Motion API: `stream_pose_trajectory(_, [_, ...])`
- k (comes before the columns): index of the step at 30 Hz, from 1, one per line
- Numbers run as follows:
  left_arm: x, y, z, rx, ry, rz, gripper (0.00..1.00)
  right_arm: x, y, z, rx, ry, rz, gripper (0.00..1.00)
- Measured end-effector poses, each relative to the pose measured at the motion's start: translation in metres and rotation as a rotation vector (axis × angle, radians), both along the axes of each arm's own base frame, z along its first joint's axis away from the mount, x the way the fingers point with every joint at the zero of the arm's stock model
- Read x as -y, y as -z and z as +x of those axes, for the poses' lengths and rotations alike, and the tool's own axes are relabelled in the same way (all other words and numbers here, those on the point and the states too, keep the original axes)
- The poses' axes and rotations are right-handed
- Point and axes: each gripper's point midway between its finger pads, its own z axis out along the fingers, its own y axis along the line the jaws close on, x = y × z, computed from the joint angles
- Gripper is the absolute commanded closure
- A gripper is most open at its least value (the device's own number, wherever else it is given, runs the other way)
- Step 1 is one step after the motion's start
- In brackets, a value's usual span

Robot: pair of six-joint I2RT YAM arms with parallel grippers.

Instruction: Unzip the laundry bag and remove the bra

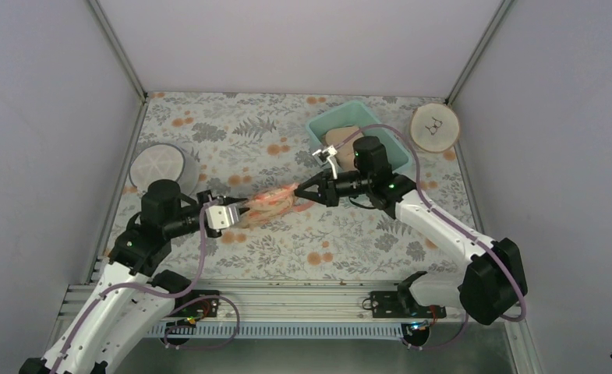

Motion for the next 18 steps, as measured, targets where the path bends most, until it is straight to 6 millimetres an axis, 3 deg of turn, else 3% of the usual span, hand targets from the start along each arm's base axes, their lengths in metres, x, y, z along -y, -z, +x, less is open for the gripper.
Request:
stream_pose_trajectory(2, [-0.004, 0.013, 0.002, -0.028, -0.028, 0.016, 0.29, 0.002, 0.008, 0.007, -0.026, 0.041, -0.023, 0.97])
stream_pose_trajectory(5, [-0.006, 0.019, -0.001, -0.044, -0.023, 0.035, 0.14, 0.003, 0.014, 0.017, -0.043, 0.11, -0.053, 0.97])
stream_pose_trajectory(8, [-0.004, 0.015, -0.013, -0.035, 0.046, 0.059, 0.03, -0.01, 0.016, 0.013, -0.06, 0.13, -0.079, 0.97])
stream_pose_trajectory(11, [0.001, -0.007, -0.036, 0.01, 0.168, 0.062, 0.05, -0.022, 0.013, 0.012, -0.082, 0.163, -0.093, 0.97])
stream_pose_trajectory(13, [0.003, -0.03, -0.046, 0.041, 0.21, 0.022, 0.11, -0.028, 0.008, 0.013, -0.095, 0.195, -0.094, 0.97])
stream_pose_trajectory(15, [0.005, -0.048, -0.047, 0.035, 0.195, -0.032, 0.18, -0.034, 0.005, 0.012, -0.11, 0.216, -0.09, 0.97])
stream_pose_trajectory(18, [0.006, -0.057, -0.033, -0.039, 0.131, -0.094, 0.26, -0.045, 0.001, 0.006, -0.129, 0.239, -0.081, 0.97])
